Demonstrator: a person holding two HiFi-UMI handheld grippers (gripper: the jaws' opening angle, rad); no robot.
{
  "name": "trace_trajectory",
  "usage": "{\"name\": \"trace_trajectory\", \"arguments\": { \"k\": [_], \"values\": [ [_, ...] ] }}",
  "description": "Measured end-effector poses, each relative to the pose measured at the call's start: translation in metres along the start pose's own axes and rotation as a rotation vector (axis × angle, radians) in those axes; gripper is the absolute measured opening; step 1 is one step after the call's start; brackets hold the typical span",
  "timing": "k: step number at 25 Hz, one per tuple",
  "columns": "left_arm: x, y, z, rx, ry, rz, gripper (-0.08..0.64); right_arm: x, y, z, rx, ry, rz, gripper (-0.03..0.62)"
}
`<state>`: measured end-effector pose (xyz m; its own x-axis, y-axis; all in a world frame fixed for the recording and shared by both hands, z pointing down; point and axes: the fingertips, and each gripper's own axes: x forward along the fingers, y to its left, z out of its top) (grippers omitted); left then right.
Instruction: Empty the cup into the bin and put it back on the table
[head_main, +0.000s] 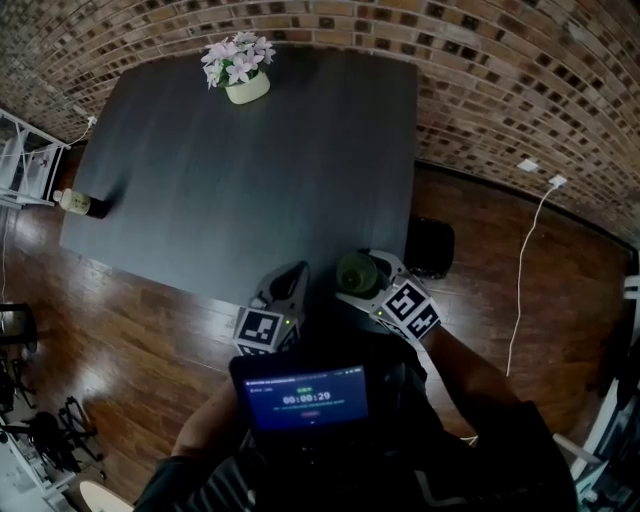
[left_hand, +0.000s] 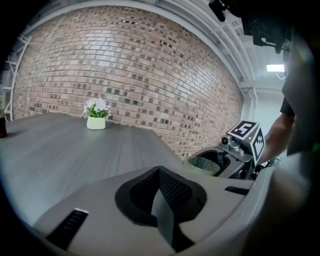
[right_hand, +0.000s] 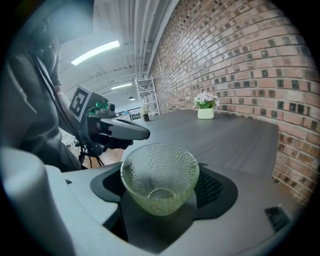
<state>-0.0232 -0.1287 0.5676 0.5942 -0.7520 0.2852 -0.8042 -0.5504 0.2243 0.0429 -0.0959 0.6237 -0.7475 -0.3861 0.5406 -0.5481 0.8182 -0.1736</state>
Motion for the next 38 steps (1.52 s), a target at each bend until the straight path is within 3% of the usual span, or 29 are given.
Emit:
{"name": "trace_trajectory", "arguments": {
  "k": [21,36,38],
  "values": [
    [-0.006,0.006,-0.023,-0.013,-0.028,0.046,0.000,0.007,0.013,-0.010,-0.070,-0.033,0.007,0.397],
    [-0.006,-0.004,-0.024,-0.009,-0.039,0.050,0.000,0.001,0.013,-0.012,-0.039,-0.064,0.007,0.404],
    [-0.007,-0.004,-0.024,-0.006,-0.037,0.053,0.000,0.001,0.015,-0.012,-0.039,-0.062,0.016,0.433]
  ]
}}
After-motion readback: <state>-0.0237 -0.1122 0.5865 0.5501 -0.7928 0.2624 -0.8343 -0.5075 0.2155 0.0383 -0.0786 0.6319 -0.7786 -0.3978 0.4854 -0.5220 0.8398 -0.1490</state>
